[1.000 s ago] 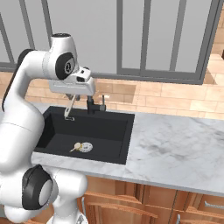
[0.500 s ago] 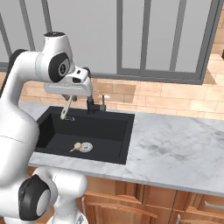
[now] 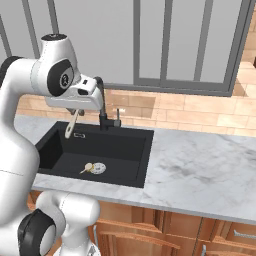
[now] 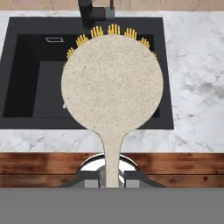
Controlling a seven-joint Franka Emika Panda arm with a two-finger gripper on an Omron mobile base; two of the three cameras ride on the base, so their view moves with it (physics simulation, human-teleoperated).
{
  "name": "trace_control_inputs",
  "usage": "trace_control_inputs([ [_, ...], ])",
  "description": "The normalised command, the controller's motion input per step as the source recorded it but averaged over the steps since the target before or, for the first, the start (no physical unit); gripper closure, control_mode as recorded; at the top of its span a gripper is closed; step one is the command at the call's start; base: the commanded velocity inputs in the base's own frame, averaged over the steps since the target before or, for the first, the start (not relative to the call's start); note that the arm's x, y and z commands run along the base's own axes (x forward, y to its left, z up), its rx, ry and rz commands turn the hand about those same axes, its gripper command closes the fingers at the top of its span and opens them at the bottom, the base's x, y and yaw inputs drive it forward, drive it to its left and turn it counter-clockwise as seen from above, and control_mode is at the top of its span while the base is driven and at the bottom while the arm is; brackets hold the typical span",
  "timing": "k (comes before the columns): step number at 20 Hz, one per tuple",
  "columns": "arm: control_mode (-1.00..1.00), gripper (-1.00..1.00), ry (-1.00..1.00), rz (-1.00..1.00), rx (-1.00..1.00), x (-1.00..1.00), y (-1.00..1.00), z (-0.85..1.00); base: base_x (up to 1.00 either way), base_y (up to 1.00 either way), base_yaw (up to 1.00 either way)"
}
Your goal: Pick up the dish brush and dish brush from the sink, and place them back in the cabinet, and close the cabinet doors.
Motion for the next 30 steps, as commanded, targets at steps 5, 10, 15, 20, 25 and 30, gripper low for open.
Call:
trace_control_inputs([
  [5,1.00,1.00,-0.02,0.00,0.00,-0.09,0.00,0.08,-0.02,0.00,0.00],
  [10,1.00,1.00,0.00,0.00,0.00,0.00,0.00,0.00,-0.17,0.00,0.00],
  [15,1.00,1.00,0.00,0.00,0.00,0.00,0.00,0.00,-0.23,0.00,-0.13],
  [20,1.00,1.00,0.00,0.00,0.00,0.00,0.00,0.00,-0.27,0.00,-0.19],
  [25,1.00,1.00,0.00,0.00,0.00,0.00,0.00,0.00,-0.37,0.00,-0.22],
  [30,1.00,1.00,0.00,0.00,0.00,0.00,0.00,0.00,-0.29,0.00,-0.29],
])
